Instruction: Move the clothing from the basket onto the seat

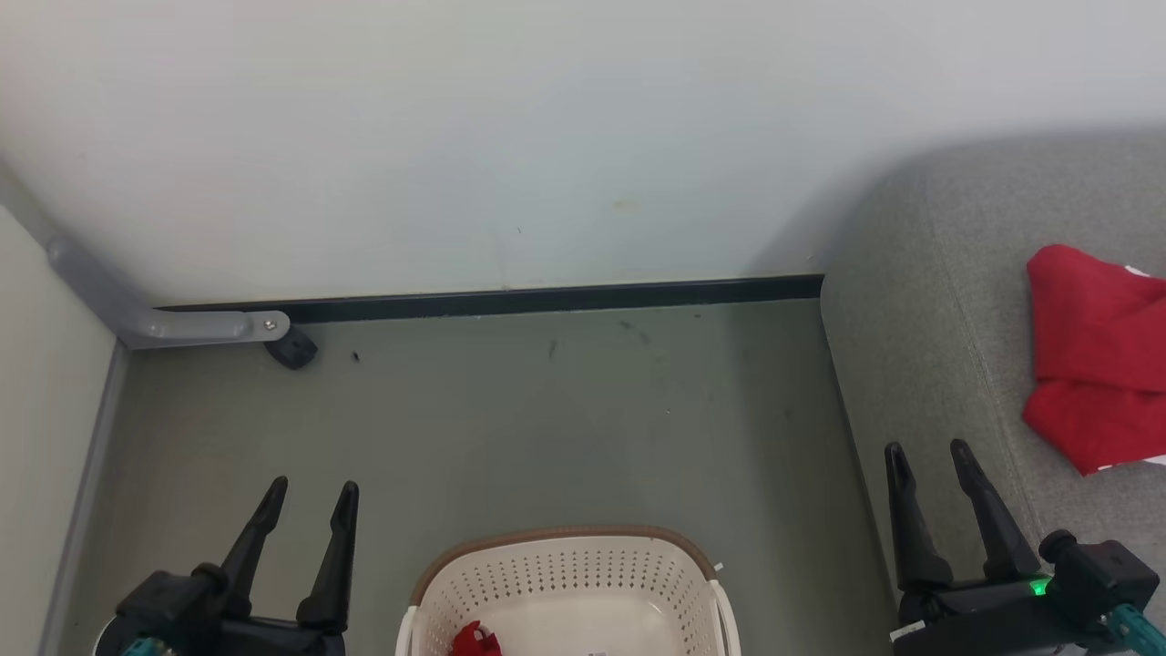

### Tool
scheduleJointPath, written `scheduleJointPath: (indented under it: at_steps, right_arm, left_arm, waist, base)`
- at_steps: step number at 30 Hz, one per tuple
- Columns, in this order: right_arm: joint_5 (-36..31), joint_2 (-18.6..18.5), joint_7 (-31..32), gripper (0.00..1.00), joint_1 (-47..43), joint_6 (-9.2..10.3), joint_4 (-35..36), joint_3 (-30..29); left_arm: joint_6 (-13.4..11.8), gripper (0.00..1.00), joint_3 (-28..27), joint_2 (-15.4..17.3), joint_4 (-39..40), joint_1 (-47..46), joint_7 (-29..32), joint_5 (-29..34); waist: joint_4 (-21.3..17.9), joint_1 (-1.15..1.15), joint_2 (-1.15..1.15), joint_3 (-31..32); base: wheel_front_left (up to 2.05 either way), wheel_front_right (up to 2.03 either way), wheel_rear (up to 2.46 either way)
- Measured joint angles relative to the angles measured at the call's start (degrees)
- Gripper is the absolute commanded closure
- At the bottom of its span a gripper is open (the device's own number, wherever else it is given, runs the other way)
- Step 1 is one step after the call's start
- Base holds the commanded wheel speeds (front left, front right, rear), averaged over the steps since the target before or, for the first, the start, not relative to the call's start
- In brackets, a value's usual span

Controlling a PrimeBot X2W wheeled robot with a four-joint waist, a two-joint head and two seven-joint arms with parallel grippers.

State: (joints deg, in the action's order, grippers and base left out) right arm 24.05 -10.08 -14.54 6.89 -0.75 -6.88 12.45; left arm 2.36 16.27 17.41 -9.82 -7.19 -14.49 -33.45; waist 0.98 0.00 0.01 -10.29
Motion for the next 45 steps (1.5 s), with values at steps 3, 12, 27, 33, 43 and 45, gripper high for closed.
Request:
scheduleJointPath:
  at_steps: [3,12,27,33,43,45]
  right_arm:
    - [-0.71,0.64,0.0,0.0,1.05,0.01,0.57,0.01]
    - [-2.01,1.89,-0.01,0.0,3.5,0.27,1.92,-0.15]
    - [-4.03,3.67,-0.16,0.0,11.38,0.74,3.74,-0.15]
    - [-4.98,4.3,-0.16,0.0,12.76,0.75,3.94,-0.07]
    - [-6.26,4.78,-0.18,0.0,15.91,0.75,5.5,0.16]
    - [-6.46,4.79,-0.18,0.0,16.56,0.75,6.15,0.13]
  left_arm:
    - [0.65,0.0,0.69,-0.01,-0.97,-0.96,0.0,0.92]
    - [1.91,0.0,1.71,0.16,-4.3,-4.98,0.11,0.92]
    - [4.11,0.0,6.87,0.1,-15.81,-15.3,4.55,2.3]
    - [4.28,0.0,8.72,-0.23,-21.48,-17.77,6.64,2.36]
    - [4.74,0.0,12.6,-0.43,-30.23,-22.12,10.24,3.44]
    - [4.79,0.0,13.28,-0.64,-31.44,-22.96,10.69,3.83]
  waist:
    - [-0.58,0.0,0.0,-1.54]
    - [-2.26,0.01,0.0,-6.24]
    - [-5.0,0.01,0.0,-16.51]
    - [-6.2,0.01,0.01,-19.95]
    - [-8.49,0.01,0.01,-25.72]
    - [-8.91,0.01,0.01,-26.86]
  base:
    - [0.0,0.0,0.0]
    - [0.0,0.0,0.0]
    - [0.0,0.0,0.0]
    - [0.0,0.0,0.0]
    - [0.0,0.0,0.0]
    - [0.0,0.0,0.0]
